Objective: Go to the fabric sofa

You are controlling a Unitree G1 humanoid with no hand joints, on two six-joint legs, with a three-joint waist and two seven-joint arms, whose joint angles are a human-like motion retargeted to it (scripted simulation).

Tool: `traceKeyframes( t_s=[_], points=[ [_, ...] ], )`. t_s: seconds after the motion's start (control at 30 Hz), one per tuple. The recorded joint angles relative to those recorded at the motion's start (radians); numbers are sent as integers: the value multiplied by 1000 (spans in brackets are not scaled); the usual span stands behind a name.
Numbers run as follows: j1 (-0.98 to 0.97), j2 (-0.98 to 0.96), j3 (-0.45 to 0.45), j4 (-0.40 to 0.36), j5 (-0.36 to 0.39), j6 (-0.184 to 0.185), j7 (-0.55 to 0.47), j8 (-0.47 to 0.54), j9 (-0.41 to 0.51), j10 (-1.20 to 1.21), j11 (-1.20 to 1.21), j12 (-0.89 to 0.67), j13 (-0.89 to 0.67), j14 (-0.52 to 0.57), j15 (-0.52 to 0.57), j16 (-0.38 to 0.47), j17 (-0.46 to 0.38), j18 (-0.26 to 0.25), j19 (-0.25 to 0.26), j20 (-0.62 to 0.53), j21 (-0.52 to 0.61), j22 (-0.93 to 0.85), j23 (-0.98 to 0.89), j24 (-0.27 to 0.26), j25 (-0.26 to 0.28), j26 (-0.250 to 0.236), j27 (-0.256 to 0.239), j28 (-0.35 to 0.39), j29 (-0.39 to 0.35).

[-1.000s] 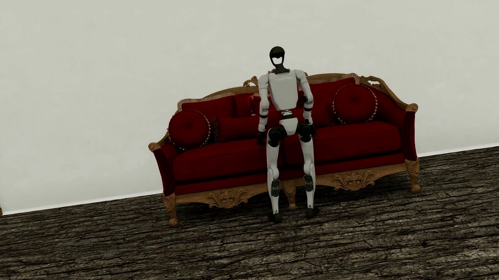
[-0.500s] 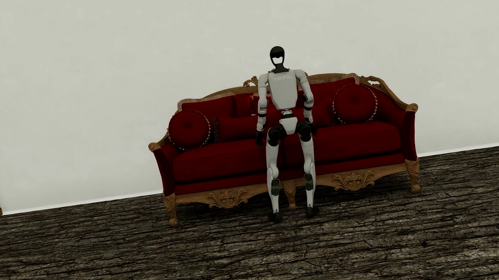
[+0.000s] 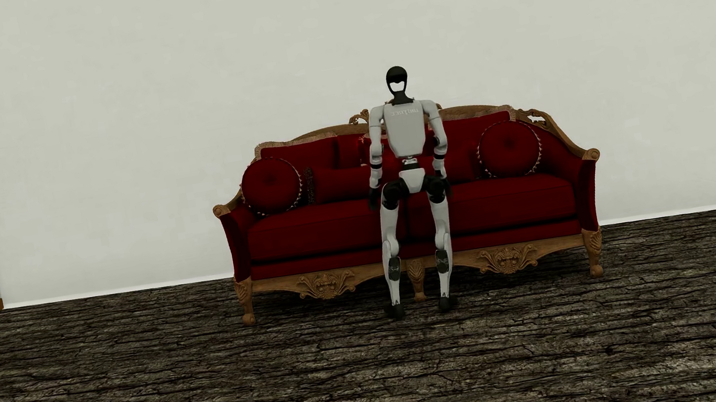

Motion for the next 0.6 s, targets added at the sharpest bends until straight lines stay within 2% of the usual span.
traceKeyframes(
  t_s=[0.03, 0.1, 0.17, 0.23, 0.37, 0.5, 0.6],
  points=[
    [2, 2, 1, 0, -1, 0, 1, 1, 0, 2, 0, -18, -30, 3, 4, -8, 12, 1, 0, -8, 5, 2, -1, 8, -2, -4, 2, -2, 7],
    [5, 4, 3, -1, -2, 0, 8, 4, 0, 3, 0, -34, -71, 8, 9, -17, 28, 7, 2, -31, 1, -29, -42, 15, -3, -46, -14, -2, 4],
    [11, 7, 7, -1, 0, 2, 13, 7, -1, -1, -6, -24, -82, 4, 9, -19, 35, 9, 2, -41, -12, -92, -113, 0, -9, -94, -52, 1, -29],
    [20, 14, 10, 1, 3, 4, 19, 9, -2, -9, -14, -9, -76, 0, 8, -28, 38, 11, 3, -32, -22, -144, -174, -24, -14, -114, -82, 15, -54],
    [36, 24, 16, 3, 9, 7, 27, 15, -5, -24, -25, 1, -58, 6, 19, -42, 48, 13, 3, -9, -24, -137, -184, -30, -18, -77, -67, 18, -43],
    [44, 25, 18, 7, 13, 10, 38, 23, -6, -27, -26, 4, -33, 6, 20, -40, 44, 13, 0, 33, -7, -65, -92, -13, -12, -24, -19, 31, -5],
    [48, 28, 19, 10, 16, 11, 40, 24, -7, -29, -27, 20, 3, 7, 21, -38, 30, 13, -1, 74, -1, -25, -16, -12, 0, -4, 5, 42, 12]
  ],
)
